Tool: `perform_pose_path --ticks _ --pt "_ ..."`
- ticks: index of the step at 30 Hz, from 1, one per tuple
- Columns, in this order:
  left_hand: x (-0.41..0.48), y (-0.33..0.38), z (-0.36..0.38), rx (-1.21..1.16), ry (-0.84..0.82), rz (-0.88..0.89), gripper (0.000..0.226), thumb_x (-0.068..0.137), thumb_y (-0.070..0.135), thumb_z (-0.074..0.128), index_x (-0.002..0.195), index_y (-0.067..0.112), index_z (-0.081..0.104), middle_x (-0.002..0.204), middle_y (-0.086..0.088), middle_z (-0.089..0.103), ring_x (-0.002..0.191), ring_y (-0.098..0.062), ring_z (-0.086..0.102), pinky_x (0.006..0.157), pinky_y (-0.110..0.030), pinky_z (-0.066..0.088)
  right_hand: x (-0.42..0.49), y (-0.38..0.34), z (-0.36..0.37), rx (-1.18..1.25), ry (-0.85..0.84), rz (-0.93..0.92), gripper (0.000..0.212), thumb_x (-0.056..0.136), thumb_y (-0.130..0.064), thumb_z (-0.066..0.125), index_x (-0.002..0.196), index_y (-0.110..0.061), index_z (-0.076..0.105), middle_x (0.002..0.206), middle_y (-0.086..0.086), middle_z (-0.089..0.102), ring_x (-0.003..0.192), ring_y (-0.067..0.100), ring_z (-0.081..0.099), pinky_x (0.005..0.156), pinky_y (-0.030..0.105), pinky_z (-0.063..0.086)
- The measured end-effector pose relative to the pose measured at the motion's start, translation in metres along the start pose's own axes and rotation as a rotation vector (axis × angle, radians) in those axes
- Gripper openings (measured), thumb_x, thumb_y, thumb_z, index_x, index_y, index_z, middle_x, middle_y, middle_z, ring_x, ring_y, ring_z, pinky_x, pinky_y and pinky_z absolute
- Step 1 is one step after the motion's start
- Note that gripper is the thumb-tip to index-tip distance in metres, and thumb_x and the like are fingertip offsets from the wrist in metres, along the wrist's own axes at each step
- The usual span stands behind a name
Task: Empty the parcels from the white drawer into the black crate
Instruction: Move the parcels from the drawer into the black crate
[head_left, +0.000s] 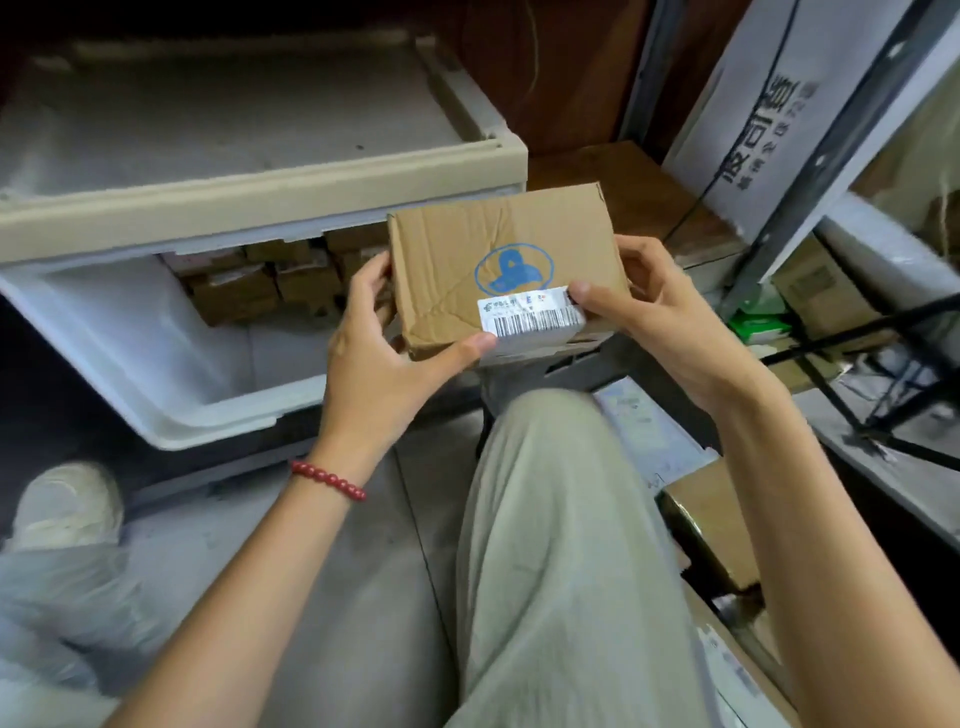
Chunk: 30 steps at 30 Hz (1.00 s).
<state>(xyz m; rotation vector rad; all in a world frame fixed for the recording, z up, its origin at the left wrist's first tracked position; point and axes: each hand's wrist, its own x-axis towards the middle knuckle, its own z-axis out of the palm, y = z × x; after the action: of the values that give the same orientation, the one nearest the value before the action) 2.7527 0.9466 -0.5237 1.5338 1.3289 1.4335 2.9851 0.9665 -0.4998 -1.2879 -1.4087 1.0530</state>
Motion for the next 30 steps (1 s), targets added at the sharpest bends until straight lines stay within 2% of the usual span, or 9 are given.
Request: perform_pose_path --ticks 4,8,10,12,15,18,23,27,30 --pt "0.018 0.014 0.038 0.035 -0.137 0.053 0.106 0.052 0.046 0.087 0.142 0.021 0.036 0.132 0.017 0.047 0.123 0.006 0.048 0.102 -0.023 0.045 -0.016 0.008 -0.043 0.023 0.106 0.037 0.055 0.084 -0.034 0.073 0.132 -0.029 0.046 0.128 -0.014 0.06 0.117 0.008 0.059 0.093 0.034 0.049" --pt "0.034 0.019 0.077 0.133 -0.253 0.048 0.109 0.05 0.062 0.082 0.142 0.024 0.039 0.136 0.014 0.05 0.124 -0.004 0.05 0.102 -0.033 0.047 -0.025 0.019 -0.069 0.044 0.2 0.105 0.049 0.091 -0.037 0.063 0.136 -0.037 0.045 0.127 -0.011 0.061 0.11 0.004 0.06 0.075 0.018 0.048" --pt "0.04 0.019 0.096 0.204 -0.273 0.042 0.111 0.048 0.074 0.074 0.142 0.023 0.041 0.135 0.01 0.054 0.12 -0.004 0.053 0.099 -0.034 0.049 -0.025 0.03 -0.078 0.052 0.227 0.122 0.05 0.089 -0.042 0.065 0.135 -0.041 0.046 0.126 -0.011 0.063 0.113 0.006 0.059 0.082 0.021 0.049" --pt "0.044 0.017 0.115 0.241 -0.262 0.008 0.107 0.05 0.079 0.07 0.14 0.024 0.045 0.131 0.012 0.058 0.117 -0.002 0.054 0.098 -0.031 0.049 -0.026 0.042 -0.085 0.053 0.263 0.149 0.068 0.078 -0.05 0.072 0.138 -0.038 0.042 0.127 -0.01 0.062 0.116 0.008 0.059 0.092 0.028 0.049" --pt "0.049 0.011 0.14 0.221 -0.211 -0.104 0.087 0.061 0.071 0.072 0.13 0.023 0.051 0.115 0.016 0.058 0.104 0.0 0.055 0.086 -0.017 0.046 -0.026 0.061 -0.093 0.024 0.304 0.197 0.097 0.066 -0.054 0.076 0.147 -0.022 0.033 0.13 -0.009 0.059 0.115 0.006 0.059 0.094 0.028 0.051" --pt "0.055 0.0 0.163 0.178 -0.229 -0.21 0.074 0.068 0.068 0.068 0.122 0.023 0.046 0.113 0.012 0.052 0.102 -0.006 0.052 0.069 -0.012 0.037 -0.024 0.082 -0.102 0.063 0.356 0.243 0.081 0.072 -0.049 0.073 0.141 -0.022 0.041 0.127 -0.007 0.06 0.115 0.01 0.06 0.089 0.03 0.054" --pt "0.06 -0.032 0.195 0.138 -0.466 -0.24 0.066 0.075 0.047 0.075 0.121 0.024 0.033 0.124 0.009 0.043 0.113 -0.006 0.045 0.089 -0.022 0.039 -0.017 0.121 -0.107 0.084 0.476 0.366 0.074 0.075 -0.061 0.069 0.135 -0.03 0.04 0.126 -0.004 0.058 0.115 0.014 0.057 0.096 0.047 0.051" --pt "0.058 -0.063 0.216 0.169 -0.607 -0.274 0.069 0.076 0.037 0.077 0.134 0.028 0.041 0.128 0.004 0.037 0.11 -0.011 0.051 0.077 -0.011 0.04 -0.02 0.151 -0.11 0.072 0.586 0.516 0.063 0.091 -0.05 0.057 0.145 -0.03 0.03 0.107 -0.007 0.054 0.09 0.005 0.055 0.065 0.025 0.047" --pt "0.055 -0.086 0.237 0.254 -0.682 -0.328 0.074 0.078 0.032 0.076 0.141 0.029 0.038 0.132 -0.002 0.038 0.116 -0.017 0.048 0.093 -0.025 0.042 -0.028 0.175 -0.11 0.028 0.646 0.593 0.055 0.096 -0.039 0.055 0.143 -0.026 0.031 0.1 -0.01 0.053 0.079 0.002 0.053 0.06 0.021 0.045"
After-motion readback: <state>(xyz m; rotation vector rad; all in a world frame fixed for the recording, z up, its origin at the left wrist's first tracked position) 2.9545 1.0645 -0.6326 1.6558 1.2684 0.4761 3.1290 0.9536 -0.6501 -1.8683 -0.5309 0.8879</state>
